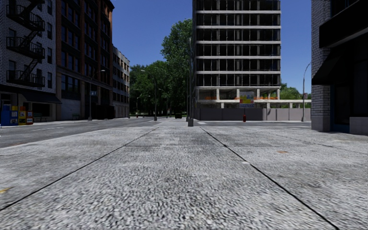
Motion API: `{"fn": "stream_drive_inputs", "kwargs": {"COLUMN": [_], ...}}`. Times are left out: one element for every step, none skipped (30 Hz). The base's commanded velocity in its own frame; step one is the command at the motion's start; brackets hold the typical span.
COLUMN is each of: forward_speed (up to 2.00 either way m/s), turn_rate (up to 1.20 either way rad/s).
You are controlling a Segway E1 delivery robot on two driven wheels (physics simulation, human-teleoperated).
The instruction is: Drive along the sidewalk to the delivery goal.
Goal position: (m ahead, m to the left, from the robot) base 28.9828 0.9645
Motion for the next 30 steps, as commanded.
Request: {"fn": "stream_drive_inputs", "kwargs": {"forward_speed": [2.0,2.0,2.0,2.0,2.0,2.0,2.0,2.0,2.0,2.0,2.0,2.0,2.0,2.0,2.0,2.0,2.0,2.0,2.0,2.0,2.0,2.0,2.0,2.0,2.0,2.0,2.0,2.0,2.0,2.0], "turn_rate": [0.0,0.0,0.0,0.0,0.0,0.0,0.0,0.0,0.0,0.0,0.0,0.0,0.0,0.0,0.0,0.0,0.0,0.0,0.0,0.0,0.0,0.0,0.0,0.0,0.0,0.0,0.0,0.0,0.0,0.0]}}
